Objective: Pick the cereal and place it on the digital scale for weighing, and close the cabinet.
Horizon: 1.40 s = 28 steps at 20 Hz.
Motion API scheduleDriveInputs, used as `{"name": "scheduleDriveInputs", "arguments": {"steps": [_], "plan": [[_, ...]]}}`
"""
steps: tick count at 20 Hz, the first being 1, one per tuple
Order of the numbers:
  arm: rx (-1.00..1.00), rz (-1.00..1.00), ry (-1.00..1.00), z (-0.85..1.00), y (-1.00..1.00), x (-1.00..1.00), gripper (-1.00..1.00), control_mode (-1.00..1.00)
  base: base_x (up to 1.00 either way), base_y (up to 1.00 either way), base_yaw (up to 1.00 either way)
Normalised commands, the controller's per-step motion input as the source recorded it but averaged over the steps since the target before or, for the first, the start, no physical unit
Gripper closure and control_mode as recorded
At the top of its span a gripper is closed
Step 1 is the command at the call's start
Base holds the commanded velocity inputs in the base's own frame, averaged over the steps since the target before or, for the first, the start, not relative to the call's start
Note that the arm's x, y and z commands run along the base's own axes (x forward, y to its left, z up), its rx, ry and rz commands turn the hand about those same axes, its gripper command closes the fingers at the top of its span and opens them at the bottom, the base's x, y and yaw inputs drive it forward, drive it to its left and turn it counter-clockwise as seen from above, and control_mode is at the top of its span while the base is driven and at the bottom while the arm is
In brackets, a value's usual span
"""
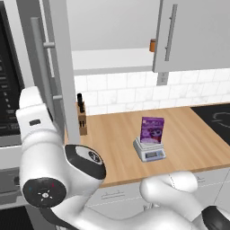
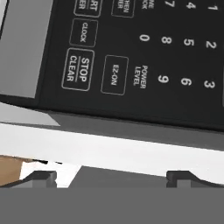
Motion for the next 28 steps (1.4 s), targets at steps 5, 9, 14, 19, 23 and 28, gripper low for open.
{"name": "scheduleDriveInputs", "arguments": {"steps": [5,9,14,19,23,28], "plan": [[0.03,-0.01,0.19,0.0,-0.02,1.0,-1.0,-1.0,0.0,0.0,0.0],[0.09,0.0,0.2,0.0,-0.65,0.74,-1.0,-1.0,0.0,0.0,0.0],[0.07,-0.08,0.14,-0.15,-0.92,0.86,-1.0,-1.0,0.0,0.0,0.0],[0.08,-0.11,0.07,-0.11,-0.99,1.0,-1.0,-1.0,0.0,0.0,0.0],[0.09,-0.14,0.0,-0.05,-1.0,1.0,-1.0,-1.0,0.0,0.0,0.0],[0.12,-0.09,0.02,-0.08,-0.97,1.0,-1.0,-1.0,0.0,0.0,0.0]]}}
